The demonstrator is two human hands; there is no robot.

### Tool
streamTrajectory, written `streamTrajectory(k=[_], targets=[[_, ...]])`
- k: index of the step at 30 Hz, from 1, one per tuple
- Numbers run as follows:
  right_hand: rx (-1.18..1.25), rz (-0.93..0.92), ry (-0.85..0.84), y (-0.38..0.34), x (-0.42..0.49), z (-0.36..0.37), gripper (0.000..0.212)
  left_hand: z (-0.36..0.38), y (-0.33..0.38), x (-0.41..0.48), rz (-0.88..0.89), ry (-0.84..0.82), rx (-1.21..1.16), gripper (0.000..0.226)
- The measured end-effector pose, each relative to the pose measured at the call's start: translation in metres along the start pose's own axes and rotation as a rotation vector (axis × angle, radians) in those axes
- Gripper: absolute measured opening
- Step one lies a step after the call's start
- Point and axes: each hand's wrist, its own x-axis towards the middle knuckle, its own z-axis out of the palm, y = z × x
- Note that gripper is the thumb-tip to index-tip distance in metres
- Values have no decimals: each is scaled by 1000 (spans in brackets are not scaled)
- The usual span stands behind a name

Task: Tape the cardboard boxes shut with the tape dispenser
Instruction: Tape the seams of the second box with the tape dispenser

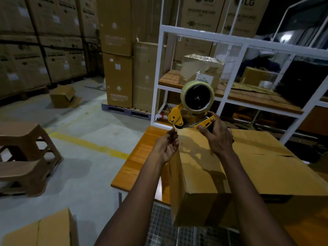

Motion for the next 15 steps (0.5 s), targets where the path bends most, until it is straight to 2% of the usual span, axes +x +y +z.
streamTrajectory(k=[5, 9, 11, 15], targets=[[-1, 54, 4, 14, -2, -6, 81, 5, -4, 0, 153, 113, 132, 22], [38, 113, 31, 37, -4, -10, 79, -12, -4, 5, 242, 213, 289, 5], [58, 132, 35, 48, -1, -14, 82, -24, -2, 8, 272, 238, 339, 5], [38, 103, -77, 68, 3, -9, 82, -39, -5, 19, 322, 223, 466, 10]])
